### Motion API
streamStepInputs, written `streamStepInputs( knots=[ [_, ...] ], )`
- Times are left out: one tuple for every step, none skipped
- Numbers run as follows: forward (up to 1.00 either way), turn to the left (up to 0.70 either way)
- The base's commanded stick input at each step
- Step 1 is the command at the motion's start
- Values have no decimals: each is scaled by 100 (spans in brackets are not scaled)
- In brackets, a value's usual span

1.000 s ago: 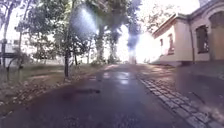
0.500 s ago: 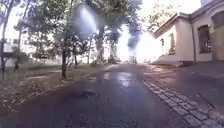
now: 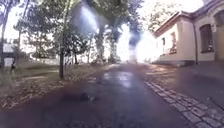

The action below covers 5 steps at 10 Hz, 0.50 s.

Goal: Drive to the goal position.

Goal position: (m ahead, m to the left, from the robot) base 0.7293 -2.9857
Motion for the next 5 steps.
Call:
streamStepInputs(
  knots=[
    [50,0],
    [50,0],
    [50,0],
    [50,0],
    [50,0]
  ],
)
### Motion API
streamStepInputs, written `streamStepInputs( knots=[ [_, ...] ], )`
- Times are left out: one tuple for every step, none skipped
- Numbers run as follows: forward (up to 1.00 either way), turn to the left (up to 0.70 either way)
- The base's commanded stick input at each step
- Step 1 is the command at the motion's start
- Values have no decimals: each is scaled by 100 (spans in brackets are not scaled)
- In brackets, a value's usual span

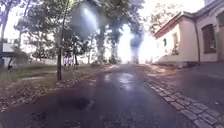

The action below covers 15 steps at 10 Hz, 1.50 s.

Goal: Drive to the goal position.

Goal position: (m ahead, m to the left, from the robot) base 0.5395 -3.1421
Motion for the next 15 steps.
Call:
streamStepInputs(
  knots=[
    [50,0],
    [50,0],
    [50,0],
    [50,0],
    [50,0],
    [50,0],
    [50,0],
    [50,0],
    [50,0],
    [50,0],
    [50,0],
    [50,0],
    [50,-9],
    [50,-18],
    [50,-27]
  ],
)
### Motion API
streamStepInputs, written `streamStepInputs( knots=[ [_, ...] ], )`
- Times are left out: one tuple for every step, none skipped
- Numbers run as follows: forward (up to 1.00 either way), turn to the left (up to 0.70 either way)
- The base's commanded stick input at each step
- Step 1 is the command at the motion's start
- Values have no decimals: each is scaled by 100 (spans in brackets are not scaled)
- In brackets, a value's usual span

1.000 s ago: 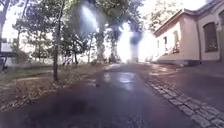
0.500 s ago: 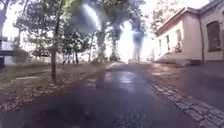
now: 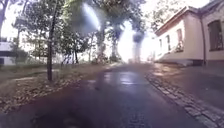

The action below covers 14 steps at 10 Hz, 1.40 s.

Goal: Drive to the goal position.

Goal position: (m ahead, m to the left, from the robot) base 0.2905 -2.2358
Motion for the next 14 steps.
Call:
streamStepInputs(
  knots=[
    [50,-36],
    [50,-45],
    [50,-50],
    [50,-50],
    [50,-50],
    [50,-50],
    [50,-50],
    [50,-50],
    [50,-50],
    [50,-50],
    [50,-25],
    [50,0],
    [50,0],
    [50,0]
  ],
)
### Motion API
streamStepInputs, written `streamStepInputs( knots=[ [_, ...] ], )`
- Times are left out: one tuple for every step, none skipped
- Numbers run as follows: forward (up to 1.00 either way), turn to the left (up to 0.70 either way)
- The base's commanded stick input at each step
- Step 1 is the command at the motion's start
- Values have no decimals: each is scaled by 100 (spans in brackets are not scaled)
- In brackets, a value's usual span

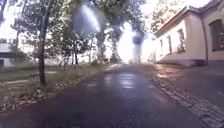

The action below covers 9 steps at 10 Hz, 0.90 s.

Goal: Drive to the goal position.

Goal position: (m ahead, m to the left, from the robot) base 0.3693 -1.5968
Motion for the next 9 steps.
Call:
streamStepInputs(
  knots=[
    [50,0],
    [50,0],
    [50,0],
    [50,0],
    [50,0],
    [50,0],
    [50,0],
    [50,0],
    [50,0]
  ],
)
